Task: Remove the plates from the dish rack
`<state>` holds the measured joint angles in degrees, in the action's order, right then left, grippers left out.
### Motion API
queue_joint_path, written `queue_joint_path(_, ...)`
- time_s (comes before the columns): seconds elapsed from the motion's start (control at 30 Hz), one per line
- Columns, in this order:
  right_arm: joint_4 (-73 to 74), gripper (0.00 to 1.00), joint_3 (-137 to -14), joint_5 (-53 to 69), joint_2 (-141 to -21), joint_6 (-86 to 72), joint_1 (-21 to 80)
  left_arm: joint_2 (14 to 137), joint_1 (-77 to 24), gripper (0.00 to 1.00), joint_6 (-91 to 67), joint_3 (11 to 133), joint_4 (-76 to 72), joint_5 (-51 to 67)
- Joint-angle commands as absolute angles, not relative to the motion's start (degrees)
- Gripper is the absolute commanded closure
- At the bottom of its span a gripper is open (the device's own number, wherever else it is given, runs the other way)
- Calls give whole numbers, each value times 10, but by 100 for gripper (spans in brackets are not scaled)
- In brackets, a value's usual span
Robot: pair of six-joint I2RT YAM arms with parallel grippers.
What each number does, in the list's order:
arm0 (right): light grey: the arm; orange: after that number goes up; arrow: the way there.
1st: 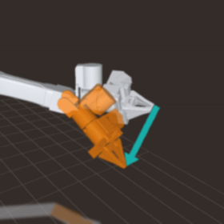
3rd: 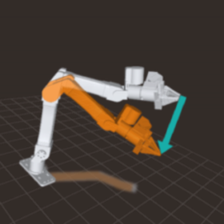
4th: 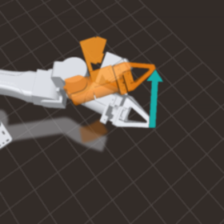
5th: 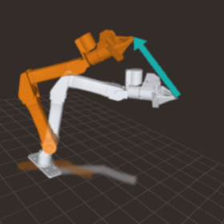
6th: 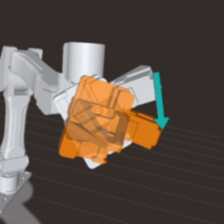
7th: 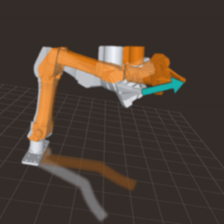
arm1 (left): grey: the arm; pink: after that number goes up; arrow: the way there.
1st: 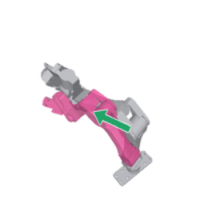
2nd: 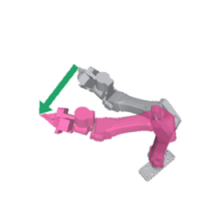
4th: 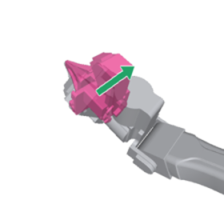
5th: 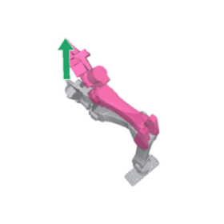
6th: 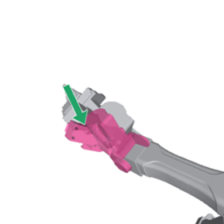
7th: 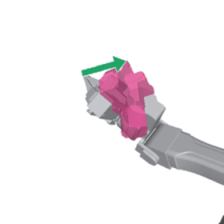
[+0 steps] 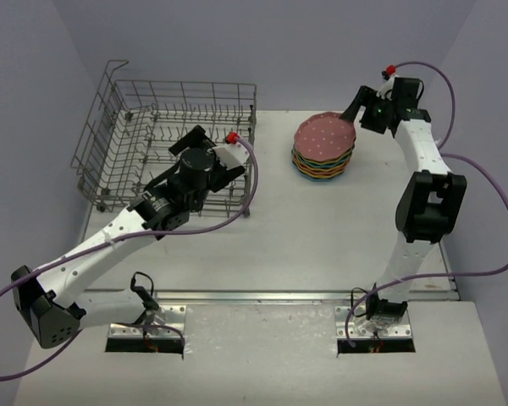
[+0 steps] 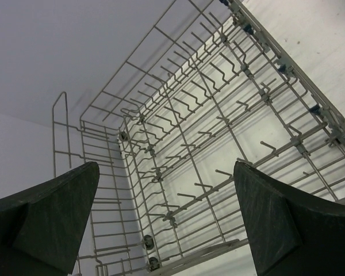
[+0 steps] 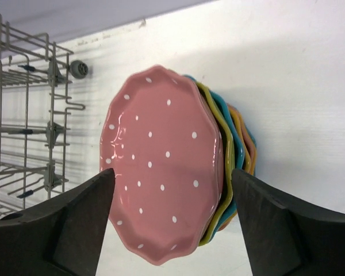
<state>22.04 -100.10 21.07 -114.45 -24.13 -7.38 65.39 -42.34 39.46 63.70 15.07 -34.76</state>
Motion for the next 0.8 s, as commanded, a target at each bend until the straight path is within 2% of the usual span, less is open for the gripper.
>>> queue_joint_path(0.0,206,15,-1046,161,-1051,-191,-79,667,-385,0,307,709,204,-315)
queue_joint_path(0.07,213,3,-1048,149,-1007,-153,-79,691,-343,0,233,760,277,-259)
queue_joint_path(0.1,218,2,-1049,148,-992,-139,-79,701,-318,0,190,776,321,-239)
queue_joint_path(0.17,246,1,-1044,147,-964,-100,-79,719,-285,0,139,807,370,-163)
queue_joint_path(0.3,261,1,-935,154,-837,-36,-79,736,-193,0,47,845,424,-13)
queue_joint_path(0.37,267,1,-896,163,-800,-16,-79,732,-158,0,17,842,424,25)
queue_joint_path(0.6,276,1,-602,200,-592,-4,-78,643,-116,0,13,728,362,-52)
queue_joint_path(0.77,263,1,-525,202,-535,-5,-78,574,-97,0,30,670,342,-77)
